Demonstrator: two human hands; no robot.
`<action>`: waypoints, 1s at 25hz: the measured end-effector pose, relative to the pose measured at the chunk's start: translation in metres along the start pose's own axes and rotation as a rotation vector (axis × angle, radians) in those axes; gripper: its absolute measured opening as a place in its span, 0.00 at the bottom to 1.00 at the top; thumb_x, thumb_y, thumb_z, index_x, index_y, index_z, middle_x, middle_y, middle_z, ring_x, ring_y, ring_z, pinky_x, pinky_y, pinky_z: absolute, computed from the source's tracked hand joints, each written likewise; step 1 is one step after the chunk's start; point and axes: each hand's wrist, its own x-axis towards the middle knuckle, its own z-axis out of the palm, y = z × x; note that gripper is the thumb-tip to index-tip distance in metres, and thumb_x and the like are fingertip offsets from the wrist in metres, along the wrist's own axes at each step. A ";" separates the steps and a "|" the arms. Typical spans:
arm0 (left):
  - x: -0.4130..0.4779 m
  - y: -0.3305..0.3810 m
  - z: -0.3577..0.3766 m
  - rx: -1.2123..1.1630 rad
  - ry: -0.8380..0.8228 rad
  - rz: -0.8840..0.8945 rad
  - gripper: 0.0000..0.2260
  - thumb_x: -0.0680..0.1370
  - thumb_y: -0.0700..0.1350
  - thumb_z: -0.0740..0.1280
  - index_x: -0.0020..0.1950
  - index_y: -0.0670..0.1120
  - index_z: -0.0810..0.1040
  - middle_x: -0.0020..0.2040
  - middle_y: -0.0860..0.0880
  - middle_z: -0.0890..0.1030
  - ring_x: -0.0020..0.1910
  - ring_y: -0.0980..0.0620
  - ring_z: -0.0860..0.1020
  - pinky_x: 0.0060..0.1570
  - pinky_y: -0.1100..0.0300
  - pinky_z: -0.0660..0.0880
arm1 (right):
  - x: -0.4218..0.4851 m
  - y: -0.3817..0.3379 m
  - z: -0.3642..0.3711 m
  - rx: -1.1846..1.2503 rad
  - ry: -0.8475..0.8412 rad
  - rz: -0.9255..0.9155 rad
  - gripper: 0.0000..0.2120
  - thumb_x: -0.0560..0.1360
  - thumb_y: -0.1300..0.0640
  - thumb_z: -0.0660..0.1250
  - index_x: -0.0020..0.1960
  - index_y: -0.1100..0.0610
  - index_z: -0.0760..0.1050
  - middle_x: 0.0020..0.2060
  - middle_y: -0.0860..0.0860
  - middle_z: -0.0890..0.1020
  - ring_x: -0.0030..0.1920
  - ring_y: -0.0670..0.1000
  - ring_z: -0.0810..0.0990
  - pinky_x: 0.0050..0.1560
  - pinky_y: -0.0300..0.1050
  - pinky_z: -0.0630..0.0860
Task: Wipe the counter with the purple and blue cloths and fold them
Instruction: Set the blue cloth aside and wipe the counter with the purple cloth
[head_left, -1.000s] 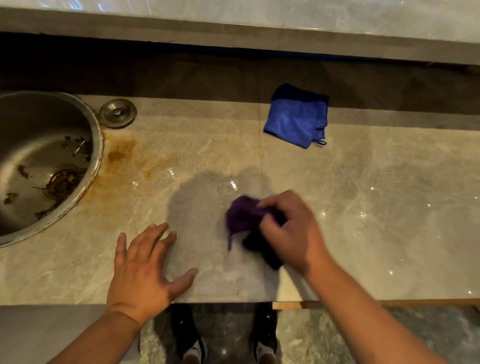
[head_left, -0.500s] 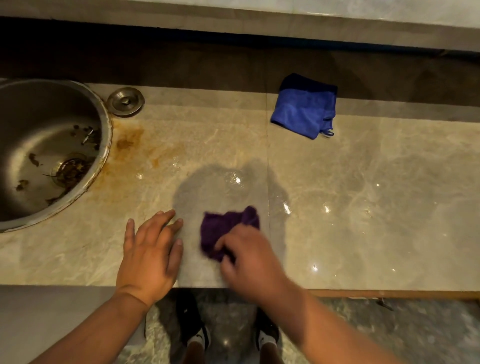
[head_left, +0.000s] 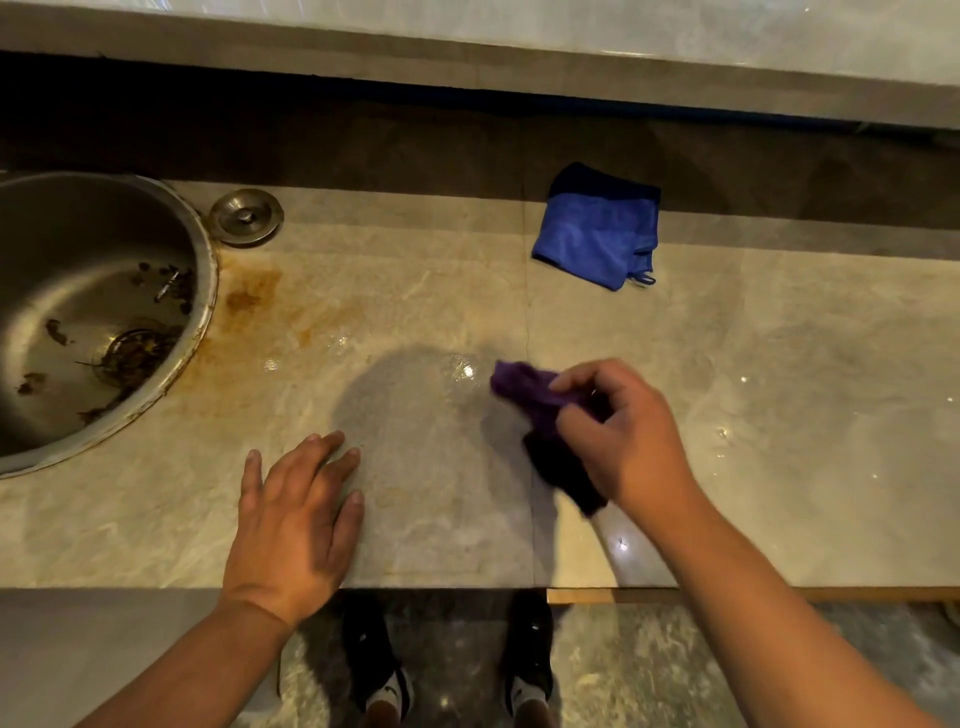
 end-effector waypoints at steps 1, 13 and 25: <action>0.000 0.000 0.000 -0.002 -0.003 0.000 0.23 0.83 0.55 0.57 0.74 0.47 0.76 0.77 0.48 0.73 0.79 0.44 0.67 0.79 0.32 0.51 | 0.016 0.009 -0.006 -0.177 0.042 -0.061 0.11 0.69 0.59 0.73 0.47 0.45 0.82 0.48 0.47 0.80 0.45 0.43 0.78 0.46 0.31 0.72; 0.004 0.003 -0.002 0.010 -0.022 -0.050 0.21 0.83 0.54 0.58 0.72 0.49 0.78 0.75 0.50 0.74 0.79 0.48 0.67 0.81 0.34 0.50 | -0.080 0.024 0.093 -0.419 -0.440 -0.311 0.11 0.68 0.56 0.68 0.49 0.51 0.83 0.45 0.47 0.82 0.47 0.48 0.79 0.51 0.43 0.74; 0.041 0.043 -0.075 -0.867 -0.219 -0.235 0.14 0.81 0.62 0.65 0.56 0.58 0.85 0.55 0.64 0.86 0.56 0.64 0.82 0.54 0.66 0.76 | -0.013 -0.032 0.068 0.974 -0.555 0.553 0.22 0.76 0.61 0.65 0.68 0.69 0.75 0.57 0.67 0.80 0.60 0.67 0.76 0.62 0.60 0.77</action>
